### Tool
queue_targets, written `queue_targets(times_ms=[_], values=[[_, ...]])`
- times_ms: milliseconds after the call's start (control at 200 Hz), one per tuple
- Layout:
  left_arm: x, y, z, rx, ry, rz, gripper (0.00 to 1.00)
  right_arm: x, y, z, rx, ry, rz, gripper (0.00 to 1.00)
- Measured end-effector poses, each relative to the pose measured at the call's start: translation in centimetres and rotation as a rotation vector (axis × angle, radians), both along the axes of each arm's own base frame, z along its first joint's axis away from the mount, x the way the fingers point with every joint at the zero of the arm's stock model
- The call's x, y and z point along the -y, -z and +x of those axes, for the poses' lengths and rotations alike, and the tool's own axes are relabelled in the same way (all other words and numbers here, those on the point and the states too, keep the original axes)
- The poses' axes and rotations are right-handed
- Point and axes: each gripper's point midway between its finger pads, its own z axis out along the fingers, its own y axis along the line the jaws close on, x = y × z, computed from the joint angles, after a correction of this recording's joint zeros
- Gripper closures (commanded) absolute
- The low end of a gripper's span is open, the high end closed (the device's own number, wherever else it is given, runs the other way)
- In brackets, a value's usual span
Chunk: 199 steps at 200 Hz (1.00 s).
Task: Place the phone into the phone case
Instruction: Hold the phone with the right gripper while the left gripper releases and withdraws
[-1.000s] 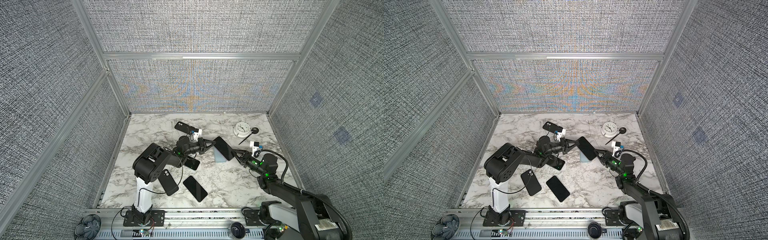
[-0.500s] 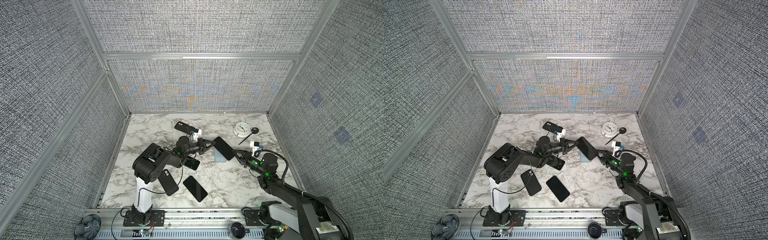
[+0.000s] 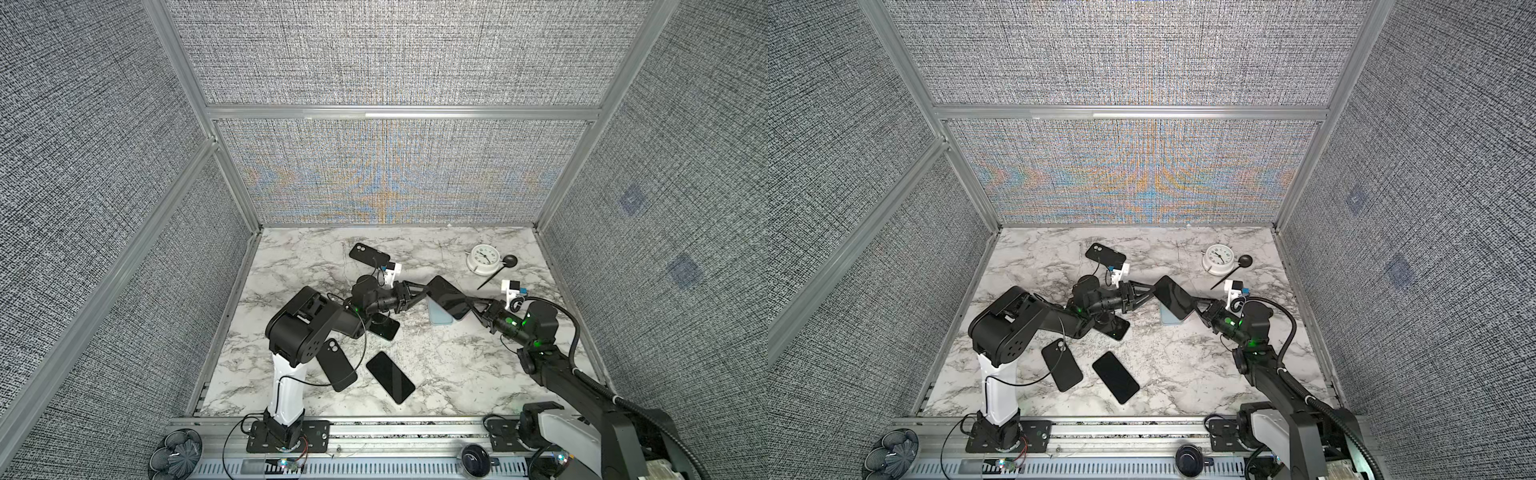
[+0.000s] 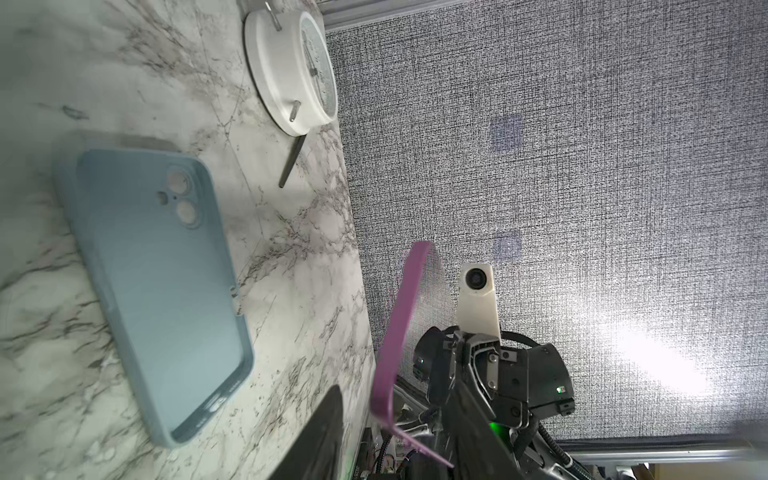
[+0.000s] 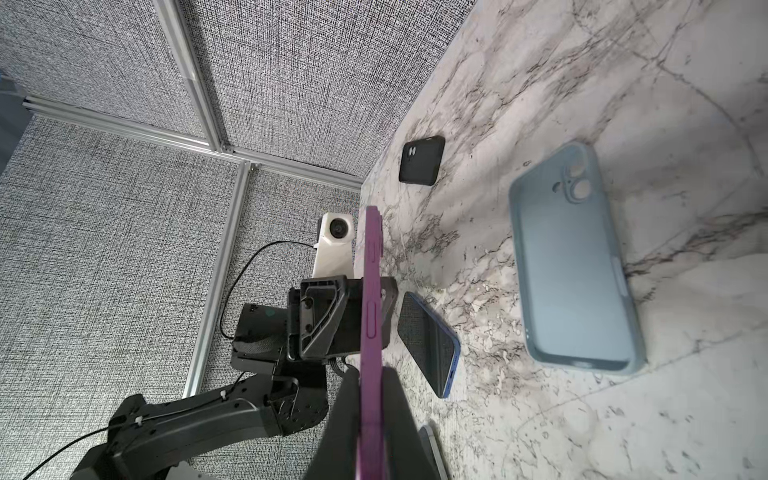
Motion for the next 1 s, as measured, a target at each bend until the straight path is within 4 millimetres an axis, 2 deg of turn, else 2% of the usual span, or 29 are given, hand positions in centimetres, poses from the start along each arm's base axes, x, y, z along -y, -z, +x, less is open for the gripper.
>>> queue_targets(times_ms=[150, 360, 475, 770, 995], values=[[-1.0, 0.8, 0.3, -0.005, -0.02, 0.017, 0.35, 0.5, -0.2, -0.1, -0.005, 0.012, -0.023, 1.0], [-1.7, 1.3, 0.6, 0.027, -0.021, 0.082, 0.32, 1.8, -0.7, -0.2, 0.001, 0.054, -0.068, 1.0], [-1.4, 0.9, 1.0, 0.075, 0.003, 0.138, 0.32, 2.6, -0.8, -0.2, -0.004, 0.077, -0.09, 1.0], [0.3, 0.7, 4.2, 0.247, 0.102, 0.477, 0.33, 3.9, 0.0, -0.4, -0.042, 0.113, -0.132, 1.0], [0.9, 3.6, 6.3, 0.32, 0.234, 0.743, 0.34, 4.5, 0.7, -0.8, -0.063, 0.127, -0.169, 1.0]])
